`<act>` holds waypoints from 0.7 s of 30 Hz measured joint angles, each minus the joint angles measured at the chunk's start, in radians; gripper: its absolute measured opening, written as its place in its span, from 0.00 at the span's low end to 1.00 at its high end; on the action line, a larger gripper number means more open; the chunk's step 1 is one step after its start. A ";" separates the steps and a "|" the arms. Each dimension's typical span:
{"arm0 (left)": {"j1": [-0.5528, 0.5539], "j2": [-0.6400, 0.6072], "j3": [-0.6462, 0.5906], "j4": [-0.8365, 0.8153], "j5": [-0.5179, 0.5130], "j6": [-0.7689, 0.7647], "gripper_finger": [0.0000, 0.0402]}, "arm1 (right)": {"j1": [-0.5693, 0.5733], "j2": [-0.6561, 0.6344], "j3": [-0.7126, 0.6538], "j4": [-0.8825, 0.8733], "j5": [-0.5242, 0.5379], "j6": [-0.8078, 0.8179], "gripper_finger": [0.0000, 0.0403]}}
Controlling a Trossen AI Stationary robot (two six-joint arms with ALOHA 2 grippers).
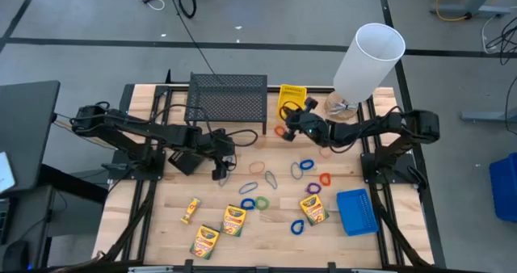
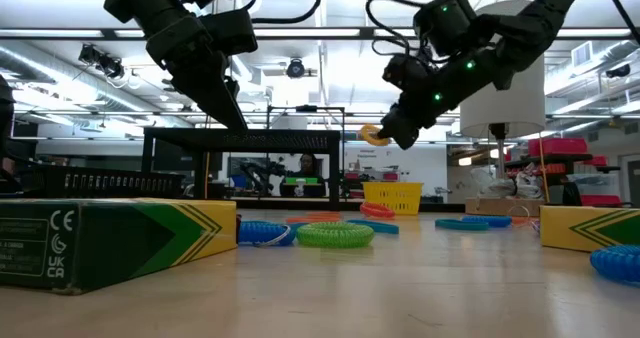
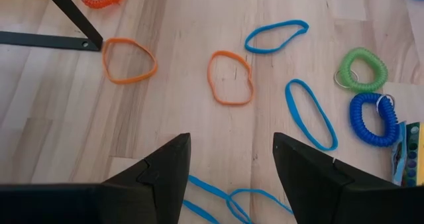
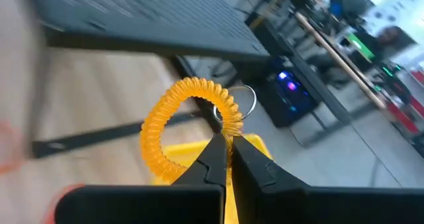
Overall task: Pick & Place Office Desk Supplies
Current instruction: Put the yellow spring keychain into the yellow bin
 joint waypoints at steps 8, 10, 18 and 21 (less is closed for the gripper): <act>0.000 0.000 0.000 0.018 0.000 0.002 0.55 | -0.137 0.000 0.000 -0.062 -0.048 0.041 0.02; 0.000 0.000 0.000 0.022 0.000 0.005 0.55 | -0.172 0.000 0.000 -0.100 -0.104 0.078 0.02; 0.000 0.000 0.000 0.036 0.000 0.006 0.55 | -0.264 0.000 0.001 -0.186 -0.289 0.139 0.02; 0.000 0.000 0.000 0.038 0.000 0.006 0.55 | -0.285 0.000 0.001 -0.223 -0.367 0.173 0.02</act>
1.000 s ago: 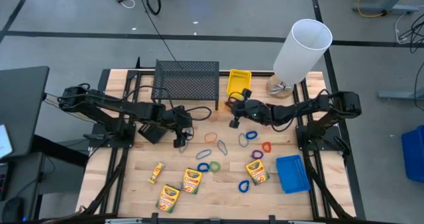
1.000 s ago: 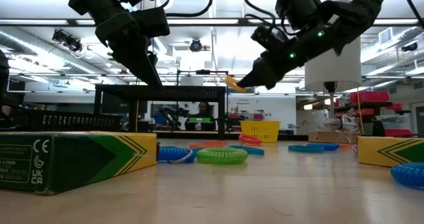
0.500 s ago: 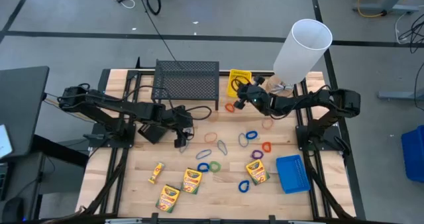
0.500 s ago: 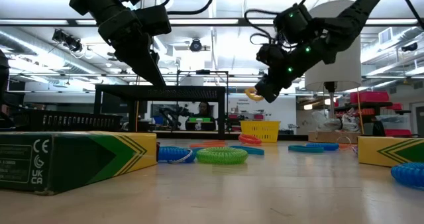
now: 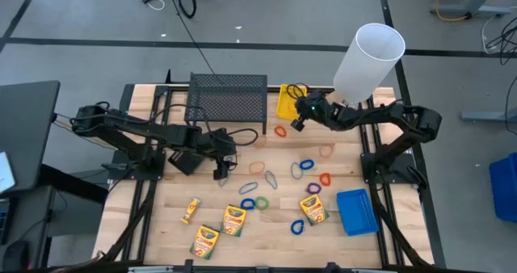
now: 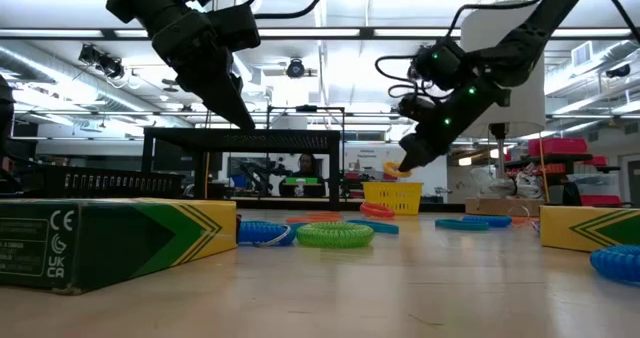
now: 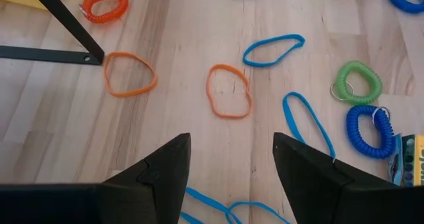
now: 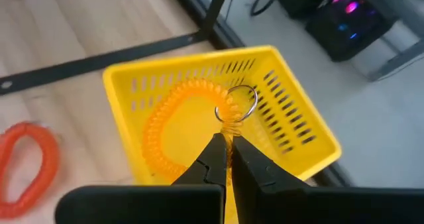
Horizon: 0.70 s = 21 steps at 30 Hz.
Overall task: Pick & Place Office Desk Supplies
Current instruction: Put the yellow spring keychain into the yellow bin, then put the top orange spring keychain into the yellow bin
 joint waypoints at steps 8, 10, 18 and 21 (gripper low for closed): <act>0.000 0.000 0.000 0.000 0.000 -0.001 0.55 | -0.008 0.000 0.000 -0.024 -0.012 0.000 0.04; 0.000 0.000 0.000 0.000 0.000 -0.001 0.55 | -0.008 0.000 0.000 -0.024 -0.012 0.000 0.08; 0.000 0.000 0.000 0.000 0.000 -0.002 0.55 | -0.008 0.000 0.000 -0.017 -0.012 -0.019 0.23; 0.000 0.000 0.000 0.000 0.000 -0.002 0.55 | -0.008 0.000 0.000 -0.015 -0.012 -0.019 0.28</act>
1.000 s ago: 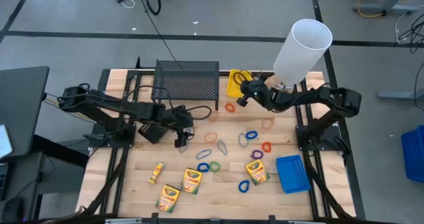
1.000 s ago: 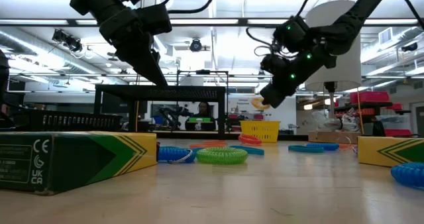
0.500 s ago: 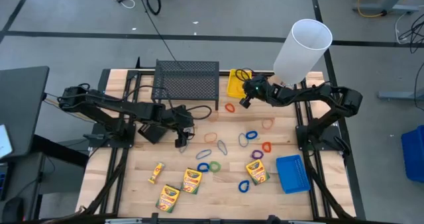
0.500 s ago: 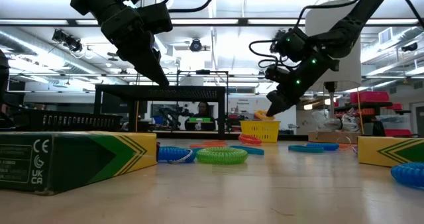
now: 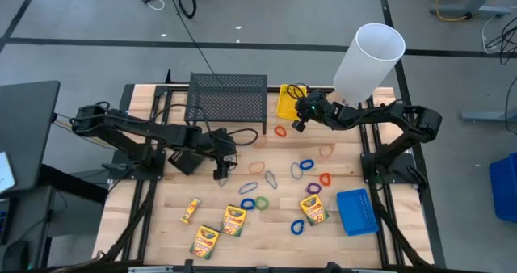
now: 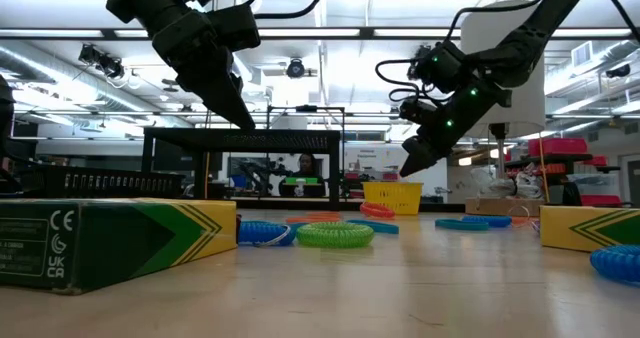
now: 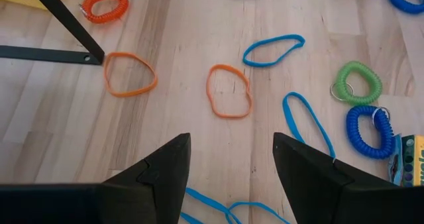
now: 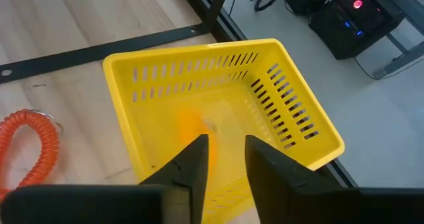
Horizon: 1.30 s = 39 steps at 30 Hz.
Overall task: Pick & Place Office Desk Supplies
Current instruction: Put the top orange spring keychain into the yellow bin
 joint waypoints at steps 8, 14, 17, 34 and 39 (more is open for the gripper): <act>0.000 0.000 0.000 0.000 0.000 0.000 0.55 | 0.001 0.000 0.000 0.034 -0.046 -0.008 0.47; 0.000 0.000 0.000 0.000 0.000 0.003 0.55 | 0.042 0.000 0.000 0.043 -0.189 -0.008 0.52; 0.000 0.000 0.000 0.000 0.000 0.003 0.55 | 0.081 0.000 0.000 0.043 -0.220 -0.009 0.51; 0.000 0.000 0.000 0.031 0.000 0.020 0.55 | 0.200 0.034 0.179 -0.294 -0.255 0.019 0.45; 0.000 0.000 0.000 0.047 0.000 0.035 0.55 | 0.200 0.129 0.209 -0.327 -0.275 0.019 0.45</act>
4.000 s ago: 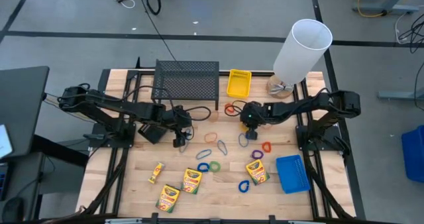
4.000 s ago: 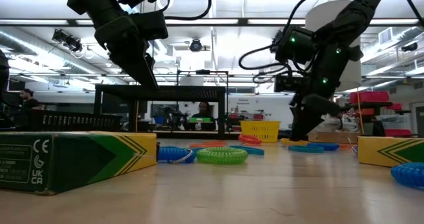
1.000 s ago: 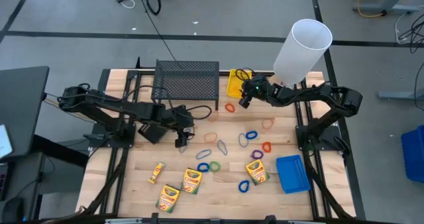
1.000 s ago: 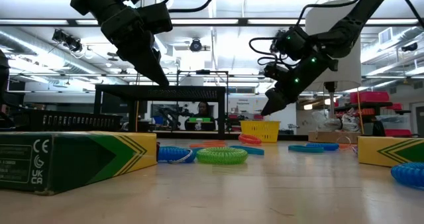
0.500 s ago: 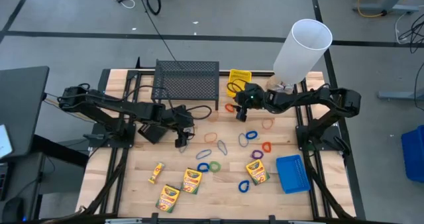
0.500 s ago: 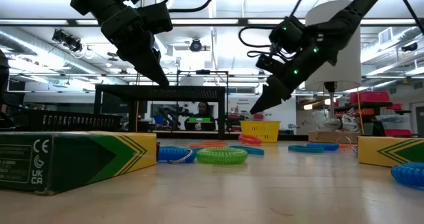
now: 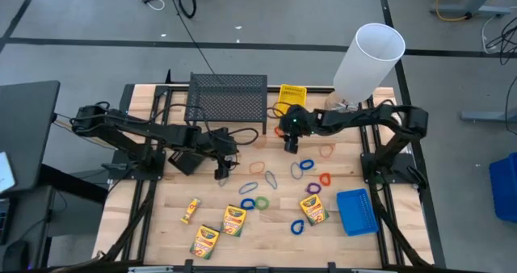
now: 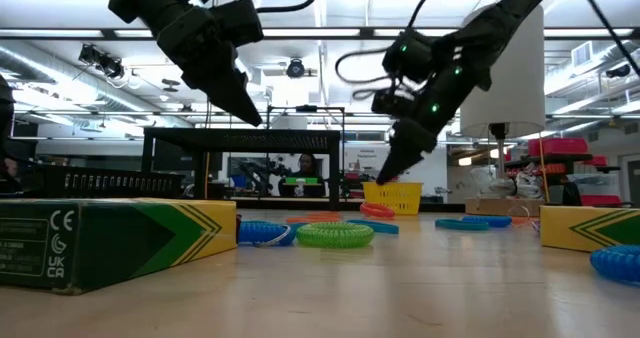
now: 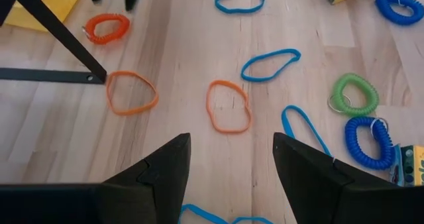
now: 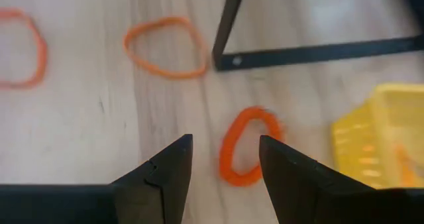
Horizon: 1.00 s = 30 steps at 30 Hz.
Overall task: Pick & Place Office Desk Supplies
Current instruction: Put the top orange spring keychain into the yellow bin
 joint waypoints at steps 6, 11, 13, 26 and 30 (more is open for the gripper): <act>0.000 0.000 0.000 0.003 0.000 0.002 0.55 | 0.000 0.084 0.029 0.007 0.000 -0.020 0.45; 0.000 0.000 0.000 0.004 0.000 0.002 0.55 | 0.000 0.136 0.044 0.004 0.002 -0.036 0.45; 0.000 0.000 0.000 0.005 0.000 0.002 0.55 | 0.000 0.150 0.046 0.012 0.007 -0.044 0.45; 0.000 0.000 0.000 0.005 0.000 0.005 0.55 | 0.000 0.164 0.048 0.015 -0.019 -0.045 0.26; 0.000 0.000 0.000 0.005 0.000 0.005 0.55 | 0.000 0.165 0.047 0.014 -0.040 -0.046 0.08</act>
